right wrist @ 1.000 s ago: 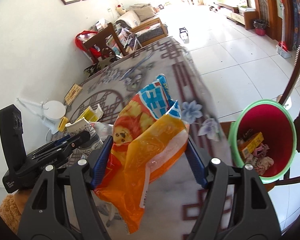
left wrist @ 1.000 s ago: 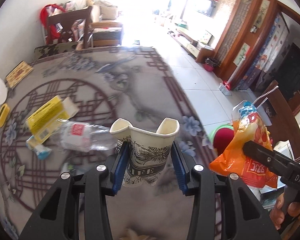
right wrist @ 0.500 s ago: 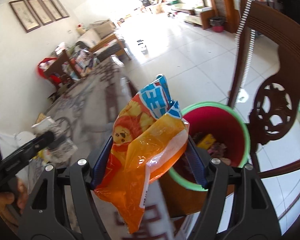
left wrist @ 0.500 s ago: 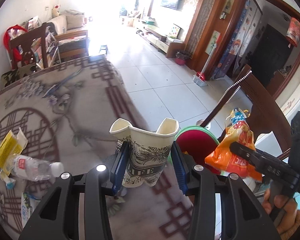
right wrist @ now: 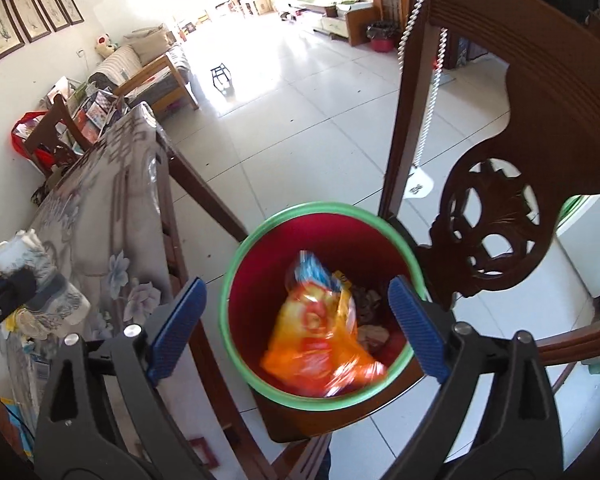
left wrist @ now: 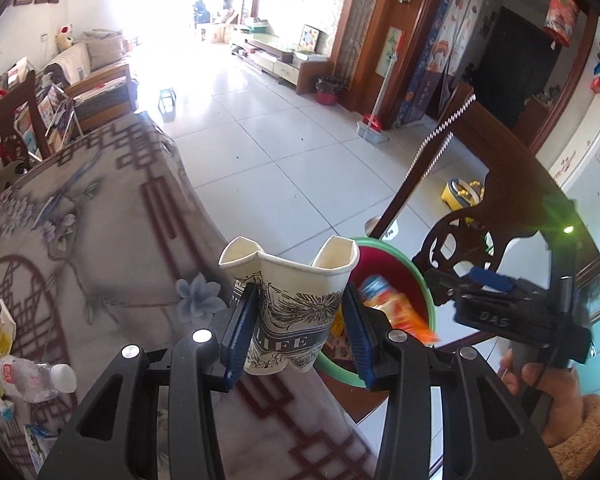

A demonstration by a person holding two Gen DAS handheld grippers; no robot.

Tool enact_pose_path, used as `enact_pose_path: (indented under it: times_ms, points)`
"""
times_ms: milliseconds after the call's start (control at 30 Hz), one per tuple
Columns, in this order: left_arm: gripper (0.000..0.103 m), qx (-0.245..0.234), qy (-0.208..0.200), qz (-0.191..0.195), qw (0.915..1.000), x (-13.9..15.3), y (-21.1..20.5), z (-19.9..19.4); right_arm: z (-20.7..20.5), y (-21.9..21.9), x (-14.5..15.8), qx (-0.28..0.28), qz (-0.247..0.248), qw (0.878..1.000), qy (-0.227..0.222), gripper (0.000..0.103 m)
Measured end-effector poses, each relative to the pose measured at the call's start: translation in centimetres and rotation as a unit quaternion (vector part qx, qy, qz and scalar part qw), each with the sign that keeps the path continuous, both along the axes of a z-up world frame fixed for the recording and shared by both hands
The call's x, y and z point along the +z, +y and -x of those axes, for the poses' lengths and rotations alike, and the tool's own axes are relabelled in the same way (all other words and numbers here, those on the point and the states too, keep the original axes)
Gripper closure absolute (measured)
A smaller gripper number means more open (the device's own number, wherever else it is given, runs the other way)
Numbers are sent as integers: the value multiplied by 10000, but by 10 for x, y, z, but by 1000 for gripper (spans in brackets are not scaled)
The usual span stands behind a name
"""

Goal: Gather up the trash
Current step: 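Open the right gripper over the bin while the left releases the paper cup in, then move both open grippers back over the table toward the toothpaste box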

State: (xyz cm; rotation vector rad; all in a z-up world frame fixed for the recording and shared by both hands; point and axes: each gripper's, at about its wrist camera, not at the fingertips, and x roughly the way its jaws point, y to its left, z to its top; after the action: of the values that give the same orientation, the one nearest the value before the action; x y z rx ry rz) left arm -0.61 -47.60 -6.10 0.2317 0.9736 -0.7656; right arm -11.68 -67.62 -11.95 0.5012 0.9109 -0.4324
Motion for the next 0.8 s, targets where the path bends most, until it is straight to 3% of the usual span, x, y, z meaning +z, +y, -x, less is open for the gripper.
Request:
enact_pose_path:
  times_ms: [433, 533, 567, 633, 800]
  points:
    - [62, -836, 500, -280, 9948, -45, -74, 11, 58, -28, 21, -802, 359, 9961, 54, 10]
    - [56, -942, 640, -238, 9932, -51, -92, 9, 68, -29, 23, -938, 376, 9949, 48, 10]
    - [44, -943, 664, -273, 9929, -53, -97, 8, 71, -29, 24, -966, 378, 9946, 52, 10]
    - [36, -899, 675, -211, 9934, -53, -100, 6, 75, -26, 25, -999, 387, 9942, 61, 10]
    - [33, -800, 601, -96, 9949, -43, -78, 8, 77, -13, 29, -1012, 366, 9942, 19, 10]
